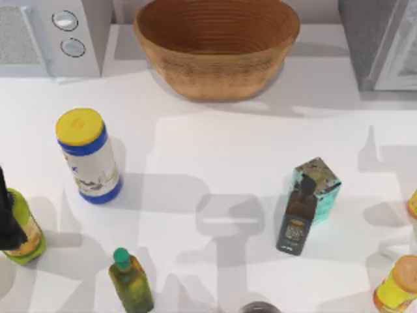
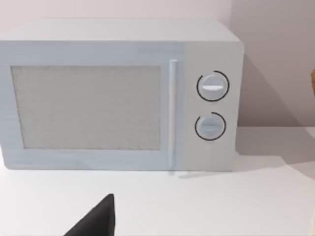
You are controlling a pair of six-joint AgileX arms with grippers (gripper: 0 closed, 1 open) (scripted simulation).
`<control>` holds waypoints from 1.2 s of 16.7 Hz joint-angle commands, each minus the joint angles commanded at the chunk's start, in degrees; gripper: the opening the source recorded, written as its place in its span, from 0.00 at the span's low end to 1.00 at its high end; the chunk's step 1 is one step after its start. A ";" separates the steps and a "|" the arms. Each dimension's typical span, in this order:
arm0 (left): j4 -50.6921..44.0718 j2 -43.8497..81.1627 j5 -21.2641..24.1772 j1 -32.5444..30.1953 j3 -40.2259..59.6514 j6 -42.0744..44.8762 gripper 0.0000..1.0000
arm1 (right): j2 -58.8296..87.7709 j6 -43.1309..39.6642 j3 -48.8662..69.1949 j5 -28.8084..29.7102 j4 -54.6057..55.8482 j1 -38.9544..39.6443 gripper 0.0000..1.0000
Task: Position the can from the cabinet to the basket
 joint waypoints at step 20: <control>0.00 0.00 0.00 0.00 0.00 0.00 1.00 | 40.20 0.50 53.59 6.29 -12.94 5.41 1.00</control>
